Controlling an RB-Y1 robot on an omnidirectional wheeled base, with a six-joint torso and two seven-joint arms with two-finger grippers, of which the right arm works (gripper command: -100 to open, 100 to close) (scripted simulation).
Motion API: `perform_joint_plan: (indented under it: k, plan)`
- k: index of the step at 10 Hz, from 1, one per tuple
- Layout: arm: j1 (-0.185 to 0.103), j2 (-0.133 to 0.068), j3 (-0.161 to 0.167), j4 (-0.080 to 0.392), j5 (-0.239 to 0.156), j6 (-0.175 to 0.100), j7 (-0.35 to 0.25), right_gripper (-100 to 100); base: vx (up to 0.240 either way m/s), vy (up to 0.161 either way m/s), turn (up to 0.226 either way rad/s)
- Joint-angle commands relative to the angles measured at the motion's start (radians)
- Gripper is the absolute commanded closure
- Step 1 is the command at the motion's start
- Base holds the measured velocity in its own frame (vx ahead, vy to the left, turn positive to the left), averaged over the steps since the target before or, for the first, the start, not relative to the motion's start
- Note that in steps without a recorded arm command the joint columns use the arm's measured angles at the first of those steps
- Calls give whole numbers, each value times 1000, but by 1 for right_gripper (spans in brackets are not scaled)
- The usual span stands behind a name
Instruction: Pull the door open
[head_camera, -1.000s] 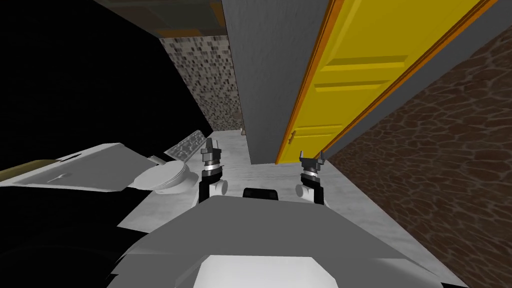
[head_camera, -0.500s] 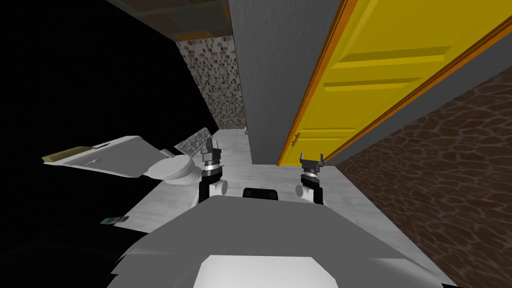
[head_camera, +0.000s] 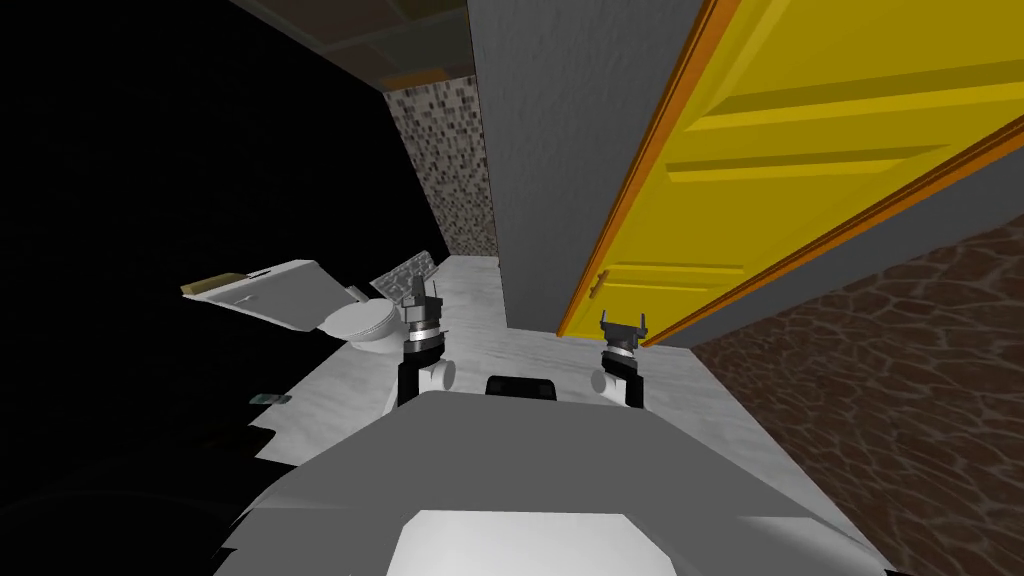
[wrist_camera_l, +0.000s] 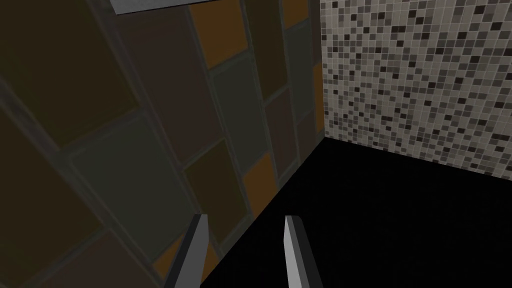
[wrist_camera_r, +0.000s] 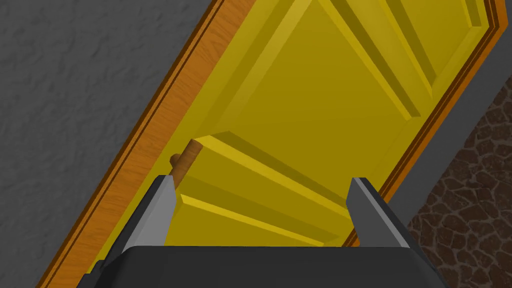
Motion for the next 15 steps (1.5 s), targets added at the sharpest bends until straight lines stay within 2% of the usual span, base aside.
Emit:
perform_joint_plan:
  k: [1,9,10,15]
  plan:
    - [-11,2,-2,31,-22,-6,-22,-100,2,-120,185]
    - [-58,-7,-17,190,-127,-42,-136,-100,-1,-117,205]
    - [-69,-8,-21,228,-152,-51,-163,-100,1,-145,344]
    - [-96,-12,-29,319,-212,-71,-228,-100,-17,-130,211]
